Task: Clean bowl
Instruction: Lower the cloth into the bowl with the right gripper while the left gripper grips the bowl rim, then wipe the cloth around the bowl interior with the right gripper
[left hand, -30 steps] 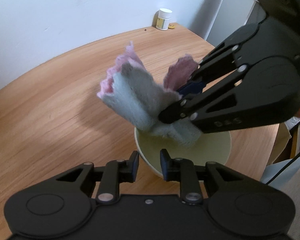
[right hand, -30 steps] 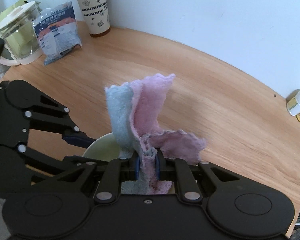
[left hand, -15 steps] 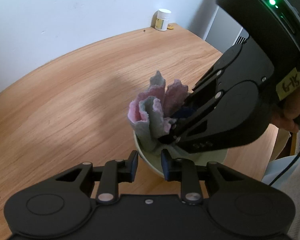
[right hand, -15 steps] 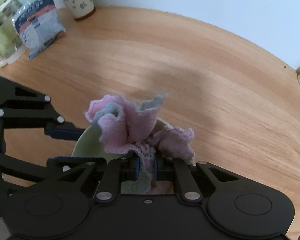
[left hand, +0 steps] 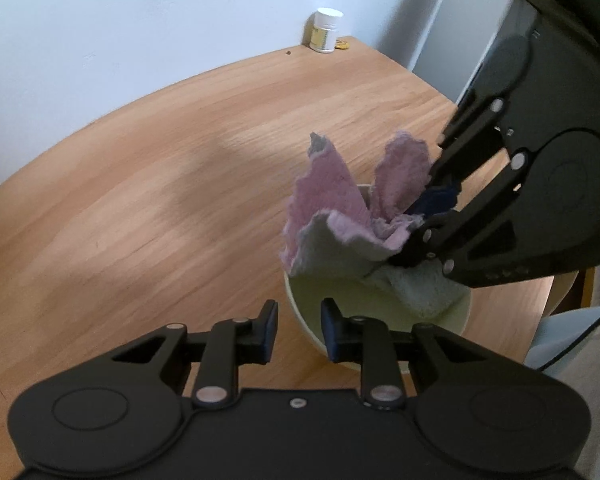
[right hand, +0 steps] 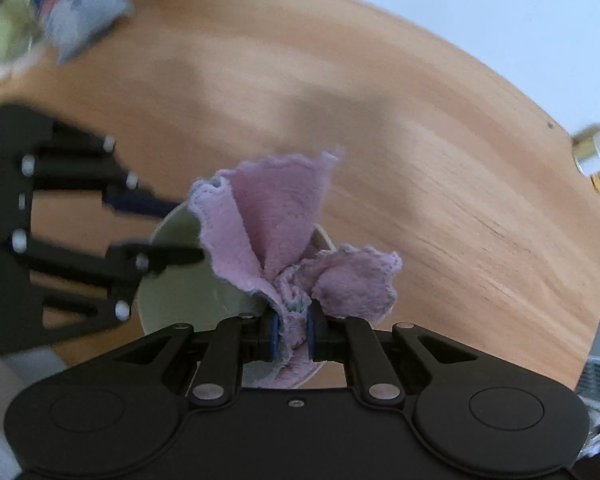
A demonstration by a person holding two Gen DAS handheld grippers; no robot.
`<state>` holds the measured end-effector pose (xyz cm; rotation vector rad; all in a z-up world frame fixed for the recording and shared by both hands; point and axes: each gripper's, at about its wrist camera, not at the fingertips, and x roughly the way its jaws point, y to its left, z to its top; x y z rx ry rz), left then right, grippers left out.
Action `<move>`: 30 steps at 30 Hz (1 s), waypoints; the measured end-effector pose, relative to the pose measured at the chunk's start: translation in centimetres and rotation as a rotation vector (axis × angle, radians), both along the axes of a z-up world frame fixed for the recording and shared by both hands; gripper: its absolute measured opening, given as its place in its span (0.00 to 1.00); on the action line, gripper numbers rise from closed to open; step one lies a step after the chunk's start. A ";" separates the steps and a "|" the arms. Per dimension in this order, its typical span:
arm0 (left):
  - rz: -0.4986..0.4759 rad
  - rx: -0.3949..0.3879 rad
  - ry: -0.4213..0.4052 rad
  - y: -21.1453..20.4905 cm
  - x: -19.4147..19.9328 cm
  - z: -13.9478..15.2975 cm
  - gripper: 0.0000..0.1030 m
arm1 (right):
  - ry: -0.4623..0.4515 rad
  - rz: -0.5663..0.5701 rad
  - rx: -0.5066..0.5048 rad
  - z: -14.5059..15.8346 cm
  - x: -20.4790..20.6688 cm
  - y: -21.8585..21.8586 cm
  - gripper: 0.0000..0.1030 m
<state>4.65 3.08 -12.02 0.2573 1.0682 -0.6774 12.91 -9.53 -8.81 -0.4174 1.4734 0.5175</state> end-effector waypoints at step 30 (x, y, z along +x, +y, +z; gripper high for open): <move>0.294 -0.212 0.287 3.0 2.1 -2.1 0.10 | 0.138 -0.190 0.274 0.2 -1.1 -1.8 0.15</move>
